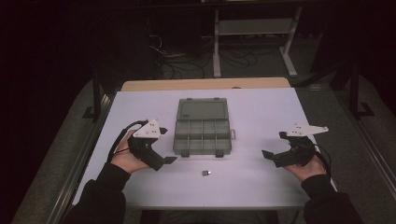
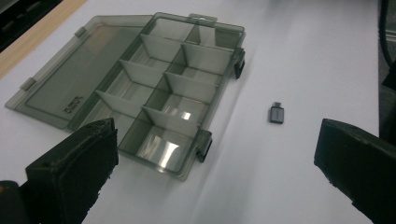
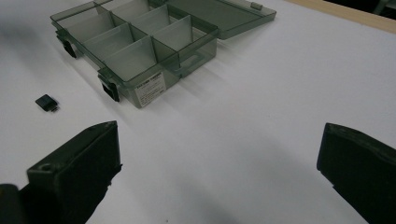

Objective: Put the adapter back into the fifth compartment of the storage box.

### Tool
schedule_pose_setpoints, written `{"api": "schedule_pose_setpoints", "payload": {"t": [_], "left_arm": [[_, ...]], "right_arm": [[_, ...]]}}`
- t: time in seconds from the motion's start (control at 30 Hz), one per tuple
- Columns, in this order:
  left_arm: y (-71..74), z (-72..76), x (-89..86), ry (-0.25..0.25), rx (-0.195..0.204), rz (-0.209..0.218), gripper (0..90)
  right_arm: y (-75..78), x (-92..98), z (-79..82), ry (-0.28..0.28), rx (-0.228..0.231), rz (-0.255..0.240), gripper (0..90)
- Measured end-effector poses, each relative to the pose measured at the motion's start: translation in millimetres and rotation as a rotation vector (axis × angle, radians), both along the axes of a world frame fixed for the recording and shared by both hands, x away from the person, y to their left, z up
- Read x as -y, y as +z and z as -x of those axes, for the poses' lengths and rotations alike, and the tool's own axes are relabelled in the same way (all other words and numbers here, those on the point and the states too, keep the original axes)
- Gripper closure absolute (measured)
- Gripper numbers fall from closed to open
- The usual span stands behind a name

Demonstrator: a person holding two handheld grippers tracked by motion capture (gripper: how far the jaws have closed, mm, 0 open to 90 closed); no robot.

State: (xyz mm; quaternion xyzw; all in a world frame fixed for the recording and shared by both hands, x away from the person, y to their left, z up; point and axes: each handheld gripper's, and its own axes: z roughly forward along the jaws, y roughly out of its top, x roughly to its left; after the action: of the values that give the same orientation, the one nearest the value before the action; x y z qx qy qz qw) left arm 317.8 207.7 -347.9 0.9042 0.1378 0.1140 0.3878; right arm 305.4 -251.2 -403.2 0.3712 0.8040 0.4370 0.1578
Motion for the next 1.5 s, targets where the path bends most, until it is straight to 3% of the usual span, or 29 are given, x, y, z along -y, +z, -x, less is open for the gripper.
{"api": "schedule_pose_setpoints", "payload": {"t": [0.27,0.8,1.5], "left_arm": [[-1.7,-0.3,12.9,-0.033,-0.007,-0.008,0.0],[-9.3,3.4,51.8,-0.146,-0.04,-0.027,0.0],[-22.8,5.4,85.1,-0.226,-0.086,-0.063,0.0]], "right_arm": [[0.4,-0.4,0.0,0.003,0.001,-0.004,0.0],[0.5,-1.4,0.1,0.014,0.004,-0.009,0.0],[0.5,-2.1,0.5,0.017,0.004,-0.006,0.0]]}}
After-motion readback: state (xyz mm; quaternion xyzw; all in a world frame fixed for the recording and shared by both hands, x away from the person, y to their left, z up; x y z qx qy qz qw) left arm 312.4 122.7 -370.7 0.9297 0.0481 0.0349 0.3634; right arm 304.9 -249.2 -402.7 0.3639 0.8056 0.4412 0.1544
